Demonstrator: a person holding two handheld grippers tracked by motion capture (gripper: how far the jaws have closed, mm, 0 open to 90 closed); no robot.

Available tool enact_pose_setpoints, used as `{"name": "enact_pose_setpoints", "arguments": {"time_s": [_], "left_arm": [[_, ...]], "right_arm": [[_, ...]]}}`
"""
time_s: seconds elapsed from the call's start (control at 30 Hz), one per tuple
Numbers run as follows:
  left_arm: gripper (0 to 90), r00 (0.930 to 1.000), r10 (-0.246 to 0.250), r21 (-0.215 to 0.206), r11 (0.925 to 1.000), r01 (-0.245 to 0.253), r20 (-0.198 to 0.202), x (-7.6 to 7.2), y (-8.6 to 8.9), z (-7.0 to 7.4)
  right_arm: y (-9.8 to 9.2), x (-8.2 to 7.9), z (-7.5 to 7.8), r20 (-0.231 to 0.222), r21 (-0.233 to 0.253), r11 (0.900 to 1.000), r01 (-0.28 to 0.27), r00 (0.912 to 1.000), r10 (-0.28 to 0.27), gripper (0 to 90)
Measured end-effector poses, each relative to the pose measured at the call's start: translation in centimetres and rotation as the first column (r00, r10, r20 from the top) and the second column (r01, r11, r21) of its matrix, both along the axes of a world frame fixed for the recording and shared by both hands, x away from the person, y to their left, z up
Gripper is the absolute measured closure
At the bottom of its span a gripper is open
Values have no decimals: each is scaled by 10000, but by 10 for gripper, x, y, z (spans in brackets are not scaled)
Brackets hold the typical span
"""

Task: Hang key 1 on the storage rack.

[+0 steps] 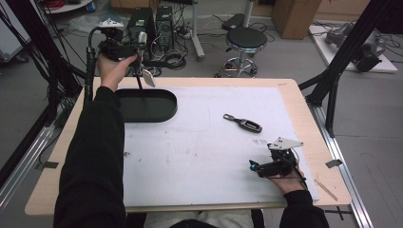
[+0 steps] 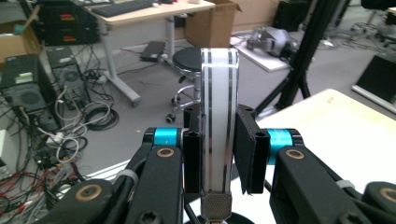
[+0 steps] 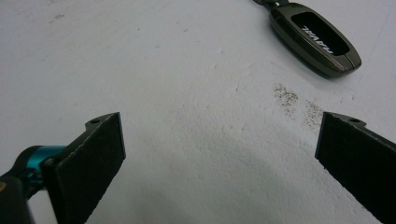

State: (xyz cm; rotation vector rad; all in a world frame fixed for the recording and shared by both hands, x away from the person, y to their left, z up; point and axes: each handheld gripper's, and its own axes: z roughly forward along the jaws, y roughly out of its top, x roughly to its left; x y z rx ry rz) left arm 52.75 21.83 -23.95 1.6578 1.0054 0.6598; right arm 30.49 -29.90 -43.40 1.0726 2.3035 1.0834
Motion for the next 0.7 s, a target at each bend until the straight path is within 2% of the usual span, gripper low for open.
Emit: {"name": "enact_pose_setpoints", "arguments": {"time_s": [0.07,0.23,0.3,0.33,0.47,0.5,0.6,0.7], "left_arm": [[744,9994,277,154,9995,-280,187,1,-4,-1],[723,9989,418,515,9978,-428,189,2,-9,-4],[524,9981,611,397,9973,-614,83,2,-10,-4],[470,9985,550,294,9981,-550,-15,2,-10,-4],[237,9982,-112,-10,9999,112,-591,2,-8,-5],[182,9969,-208,65,9998,213,-761,2,-7,-6],[61,9942,-288,368,9988,327,-1039,0,-6,-7],[17,9907,-635,167,9977,660,-1201,-3,-3,-8]], "right_arm": [[0,0,0,-4,-10,10000,-1,10000,1,8],[0,0,-1,37,-84,10000,-22,10000,22,8],[0,-1,-1,-7,-87,10000,11,10000,-11,8],[0,-1,-1,2,-82,10000,-5,10000,5,8],[0,-1,0,13,-74,10000,18,10000,-18,8],[0,-1,0,33,-81,10000,-10,10000,10,8],[0,-1,0,39,-71,10000,-14,10000,14,8],[0,-1,0,32,-46,10000,-3,10000,3,8]]}}
